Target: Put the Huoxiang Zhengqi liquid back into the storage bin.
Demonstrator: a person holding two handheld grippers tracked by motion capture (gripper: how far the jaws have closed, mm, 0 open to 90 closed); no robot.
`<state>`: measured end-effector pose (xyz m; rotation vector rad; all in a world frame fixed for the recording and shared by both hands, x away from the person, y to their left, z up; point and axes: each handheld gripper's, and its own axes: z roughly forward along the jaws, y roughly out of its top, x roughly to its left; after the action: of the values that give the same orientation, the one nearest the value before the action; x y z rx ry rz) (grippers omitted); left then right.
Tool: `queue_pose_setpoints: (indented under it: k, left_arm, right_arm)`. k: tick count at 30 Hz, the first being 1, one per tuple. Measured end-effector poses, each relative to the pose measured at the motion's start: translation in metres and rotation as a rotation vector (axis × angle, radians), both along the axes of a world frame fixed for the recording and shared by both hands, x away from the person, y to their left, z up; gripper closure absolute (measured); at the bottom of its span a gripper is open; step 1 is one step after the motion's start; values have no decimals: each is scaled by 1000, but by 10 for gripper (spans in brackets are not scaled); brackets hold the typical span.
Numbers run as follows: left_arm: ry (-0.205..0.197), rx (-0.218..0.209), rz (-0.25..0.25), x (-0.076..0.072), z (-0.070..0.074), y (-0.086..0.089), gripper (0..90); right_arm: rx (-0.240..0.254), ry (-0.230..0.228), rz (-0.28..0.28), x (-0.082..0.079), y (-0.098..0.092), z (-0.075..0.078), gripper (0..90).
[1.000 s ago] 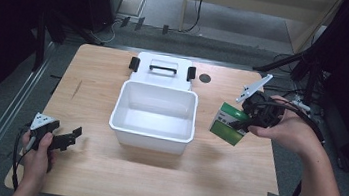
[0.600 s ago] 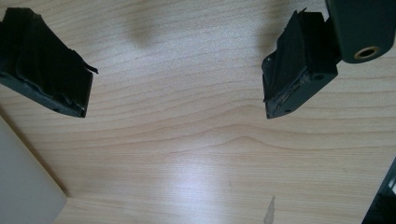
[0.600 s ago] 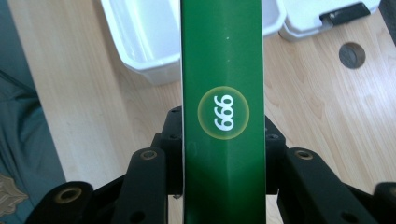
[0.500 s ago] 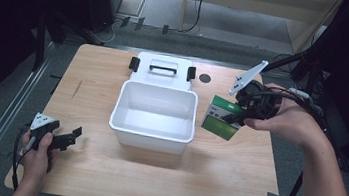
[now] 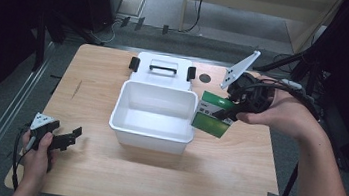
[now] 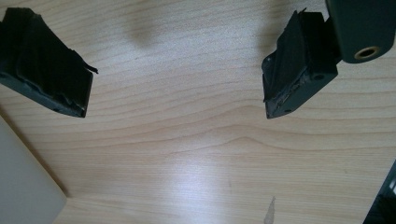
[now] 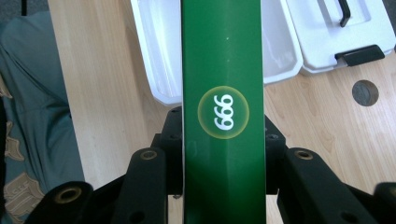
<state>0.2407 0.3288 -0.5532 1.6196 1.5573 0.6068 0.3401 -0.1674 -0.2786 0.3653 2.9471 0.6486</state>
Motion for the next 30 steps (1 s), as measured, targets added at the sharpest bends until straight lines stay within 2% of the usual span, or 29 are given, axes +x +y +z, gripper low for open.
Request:
queue_pose_setpoints:
  k: [12, 22, 26, 30]
  left_arm:
    - [2, -3, -2, 0, 0, 1, 92]
    - [3, -2, -3, 0, 0, 1, 92]
    - [3, -5, -2, 0, 0, 1, 92]
    - [4, -5, -3, 0, 0, 1, 92]
  right_arm:
    - [-8, 2, 18, 4, 27, 14, 650]
    - [-7, 11, 53, 6, 53, 12, 650]
    - [-18, 10, 91, 7, 66, 7, 649]
    - [-18, 12, 101, 7, 73, 3, 649]
